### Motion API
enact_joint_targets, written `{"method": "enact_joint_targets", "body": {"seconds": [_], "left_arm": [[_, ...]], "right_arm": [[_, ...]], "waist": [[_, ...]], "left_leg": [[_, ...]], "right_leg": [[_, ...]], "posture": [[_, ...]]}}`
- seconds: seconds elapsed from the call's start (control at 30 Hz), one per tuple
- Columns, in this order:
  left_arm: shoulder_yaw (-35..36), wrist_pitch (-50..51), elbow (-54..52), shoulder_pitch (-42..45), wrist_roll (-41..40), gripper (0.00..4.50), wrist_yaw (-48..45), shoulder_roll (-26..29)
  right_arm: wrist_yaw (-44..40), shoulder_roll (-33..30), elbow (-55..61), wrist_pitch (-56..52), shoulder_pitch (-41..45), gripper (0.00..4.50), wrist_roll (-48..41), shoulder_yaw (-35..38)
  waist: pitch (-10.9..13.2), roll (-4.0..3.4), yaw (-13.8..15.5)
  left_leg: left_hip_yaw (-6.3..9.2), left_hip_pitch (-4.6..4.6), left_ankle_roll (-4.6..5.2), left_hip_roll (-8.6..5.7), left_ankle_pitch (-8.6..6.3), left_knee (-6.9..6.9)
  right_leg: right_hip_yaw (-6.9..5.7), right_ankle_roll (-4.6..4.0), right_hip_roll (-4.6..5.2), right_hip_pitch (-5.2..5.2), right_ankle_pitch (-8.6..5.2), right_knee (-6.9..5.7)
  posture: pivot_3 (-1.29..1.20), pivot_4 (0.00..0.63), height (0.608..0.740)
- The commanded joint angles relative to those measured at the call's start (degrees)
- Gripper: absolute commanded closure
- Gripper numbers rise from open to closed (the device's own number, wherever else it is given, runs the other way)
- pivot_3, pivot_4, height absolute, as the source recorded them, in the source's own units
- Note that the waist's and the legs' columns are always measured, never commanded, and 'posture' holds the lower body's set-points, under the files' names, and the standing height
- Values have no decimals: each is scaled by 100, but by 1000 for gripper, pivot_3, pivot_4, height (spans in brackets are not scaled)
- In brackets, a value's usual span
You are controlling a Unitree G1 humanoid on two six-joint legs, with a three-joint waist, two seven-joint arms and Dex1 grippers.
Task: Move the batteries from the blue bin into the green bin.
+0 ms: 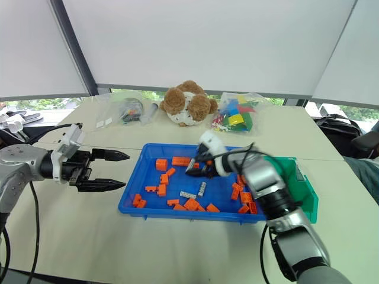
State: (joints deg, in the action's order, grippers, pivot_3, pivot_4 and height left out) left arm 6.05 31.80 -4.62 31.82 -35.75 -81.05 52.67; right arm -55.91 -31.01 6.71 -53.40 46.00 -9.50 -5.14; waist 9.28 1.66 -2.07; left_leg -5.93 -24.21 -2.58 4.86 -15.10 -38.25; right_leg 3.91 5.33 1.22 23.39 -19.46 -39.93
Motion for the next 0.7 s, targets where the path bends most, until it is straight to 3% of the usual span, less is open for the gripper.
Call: {"method": "enact_joint_targets", "body": {"seconds": [0.03, 0.23, 0.5, 0.63, 0.67, 0.7], "left_arm": [[-38, -108, -116, 144, -78, 0, -46, -89], [-252, -270, 65, 295, 50, 0, -72, -372], [-465, -496, 370, 508, 211, 0, -163, -577], [-482, -565, 508, 600, 264, 0, -188, -602], [-478, -577, 535, 615, 273, 0, -197, -601], [-477, -587, 560, 632, 281, 0, -203, -602]], "right_arm": [[237, -739, 875, -925, -291, 2338, -274, 908], [721, -2087, 891, -1345, -1320, 2338, -173, 1827], [893, -2359, 597, -1067, -2222, 2338, -417, 2165], [886, -2460, 506, -929, -2357, 401, -525, 2212], [837, -2528, 530, -873, -2375, 45, -569, 2223], [795, -2604, 539, -816, -2359, 45, -611, 2225]], "waist": [[0, 1, 1], [0, 1, -2], [0, 0, -51], [0, 0, -38], [0, 0, -36], [0, -1, -35]], "left_leg": [[1, 2, 0, 0, 0, 0], [-1, 3, 5, -2, 1, 0], [1, 16, 8, 1, 3, 2], [-1, 16, 7, 0, 3, 1], [-1, 16, 8, 0, 3, 1], [-1, 16, 7, -1, 3, 2]], "right_leg": [[0, 0, -1, -3, 0, 0], [11, -2, -6, -6, -1, 8], [38, -2, -25, -6, 1, 4], [40, -2, -24, -6, 1, 5], [40, -1, -23, -6, 1, 5], [41, -1, -23, -6, 1, 5]], "posture": [[0, 150, 740], [0, 150, 740], [0, 150, 740], [0, 150, 740], [0, 150, 740], [0, 150, 740]]}}
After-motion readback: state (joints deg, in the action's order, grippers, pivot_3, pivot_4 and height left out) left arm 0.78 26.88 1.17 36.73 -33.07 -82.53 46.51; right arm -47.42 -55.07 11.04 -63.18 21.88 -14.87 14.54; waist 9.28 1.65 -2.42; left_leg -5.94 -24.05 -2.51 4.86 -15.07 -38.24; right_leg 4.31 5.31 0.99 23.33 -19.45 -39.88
